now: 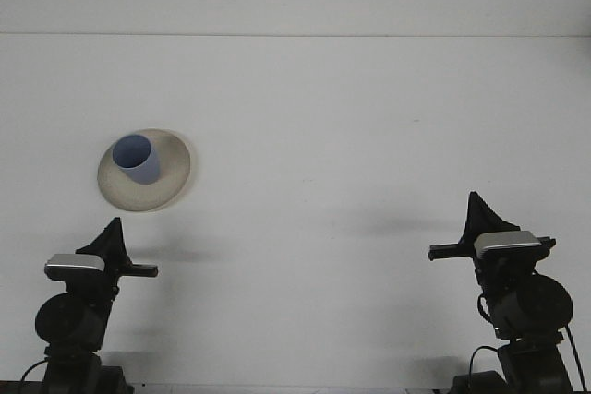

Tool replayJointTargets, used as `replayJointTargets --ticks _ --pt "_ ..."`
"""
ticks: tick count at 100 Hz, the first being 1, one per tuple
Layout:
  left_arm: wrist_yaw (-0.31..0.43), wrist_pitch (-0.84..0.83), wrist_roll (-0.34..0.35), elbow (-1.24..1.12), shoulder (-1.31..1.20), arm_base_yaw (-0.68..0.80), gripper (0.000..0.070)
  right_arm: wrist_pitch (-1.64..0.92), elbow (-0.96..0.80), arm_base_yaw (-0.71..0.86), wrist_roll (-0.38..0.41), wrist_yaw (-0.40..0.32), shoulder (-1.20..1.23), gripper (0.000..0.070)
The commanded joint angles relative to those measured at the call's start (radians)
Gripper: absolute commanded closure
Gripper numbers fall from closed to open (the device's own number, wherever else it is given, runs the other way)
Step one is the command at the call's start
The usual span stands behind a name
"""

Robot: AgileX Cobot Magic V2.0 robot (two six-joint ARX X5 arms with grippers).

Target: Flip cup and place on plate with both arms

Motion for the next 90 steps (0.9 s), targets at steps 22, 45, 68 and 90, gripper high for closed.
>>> replayJointTargets --ticks 22,45,68,90 --pt "-0.011 0.014 -0.017 -0.142 -0.208 -0.008 0.0686 0.013 0.002 0.001 0.01 0.0 0.0 0.07" --pt "-0.011 0.037 -0.043 -0.169 -0.237 -0.008 0.0686 0.014 0.002 0.001 0.01 0.0 0.0 0.07" --pt "-0.01 0.037 -0.055 -0.169 -0.235 -0.008 0.0686 0.013 0.002 0.001 0.01 0.0 0.0 0.07" --pt "-0.01 0.037 -0.055 -0.169 -0.235 -0.008 0.0686 0.013 0.002 0.001 0.01 0.0 0.0 0.07"
